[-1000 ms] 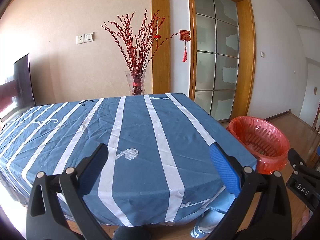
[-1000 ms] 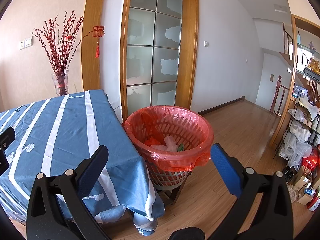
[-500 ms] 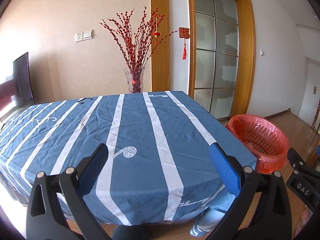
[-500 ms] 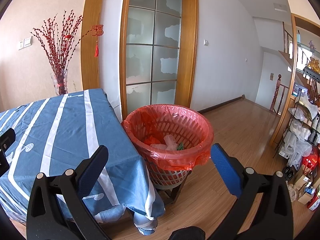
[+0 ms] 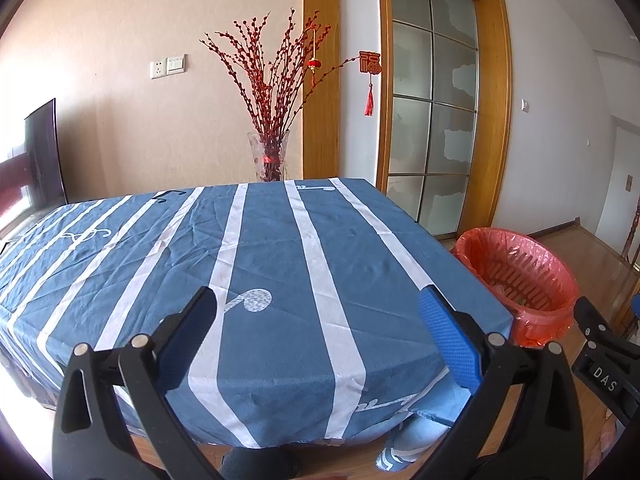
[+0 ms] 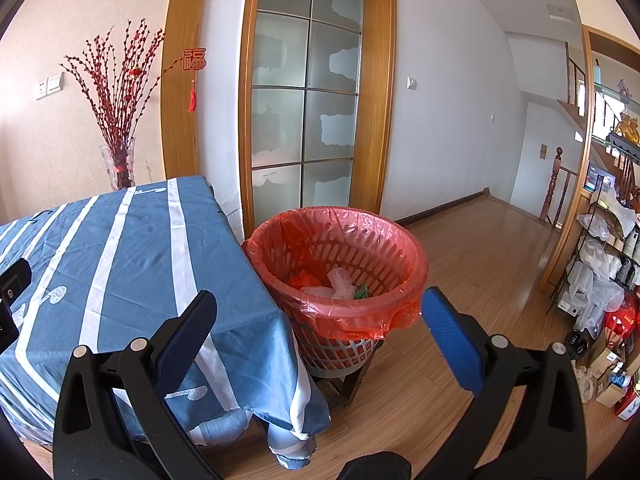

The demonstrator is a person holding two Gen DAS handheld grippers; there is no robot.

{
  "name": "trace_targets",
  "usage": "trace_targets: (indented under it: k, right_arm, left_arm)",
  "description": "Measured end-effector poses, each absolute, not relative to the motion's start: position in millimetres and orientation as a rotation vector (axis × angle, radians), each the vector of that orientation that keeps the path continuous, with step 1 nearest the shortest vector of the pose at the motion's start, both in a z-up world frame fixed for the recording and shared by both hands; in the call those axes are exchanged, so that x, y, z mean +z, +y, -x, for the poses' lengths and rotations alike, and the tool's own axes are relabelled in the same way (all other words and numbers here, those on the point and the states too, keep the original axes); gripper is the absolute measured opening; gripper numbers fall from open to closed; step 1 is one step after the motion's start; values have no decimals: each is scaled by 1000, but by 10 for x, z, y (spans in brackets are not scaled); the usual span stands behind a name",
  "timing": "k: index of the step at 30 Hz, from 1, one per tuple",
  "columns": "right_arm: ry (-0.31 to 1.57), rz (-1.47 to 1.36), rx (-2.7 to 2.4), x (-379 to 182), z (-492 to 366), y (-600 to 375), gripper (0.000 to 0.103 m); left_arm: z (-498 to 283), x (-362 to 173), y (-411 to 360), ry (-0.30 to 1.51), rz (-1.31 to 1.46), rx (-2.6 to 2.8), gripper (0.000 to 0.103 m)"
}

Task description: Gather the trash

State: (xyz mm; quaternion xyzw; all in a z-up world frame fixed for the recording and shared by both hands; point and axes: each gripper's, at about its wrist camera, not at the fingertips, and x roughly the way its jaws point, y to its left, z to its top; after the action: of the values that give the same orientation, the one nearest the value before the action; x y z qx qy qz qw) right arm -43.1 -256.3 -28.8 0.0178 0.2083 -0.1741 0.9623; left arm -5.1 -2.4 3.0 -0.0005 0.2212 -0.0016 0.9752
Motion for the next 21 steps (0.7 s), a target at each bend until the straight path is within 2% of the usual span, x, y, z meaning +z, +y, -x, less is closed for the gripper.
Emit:
trace_targets:
  k: [21]
  right_arm:
    - [426, -41, -355, -311, 426, -2563, 101]
  left_arm:
    - [65, 34, -40, 444, -6, 0, 99]
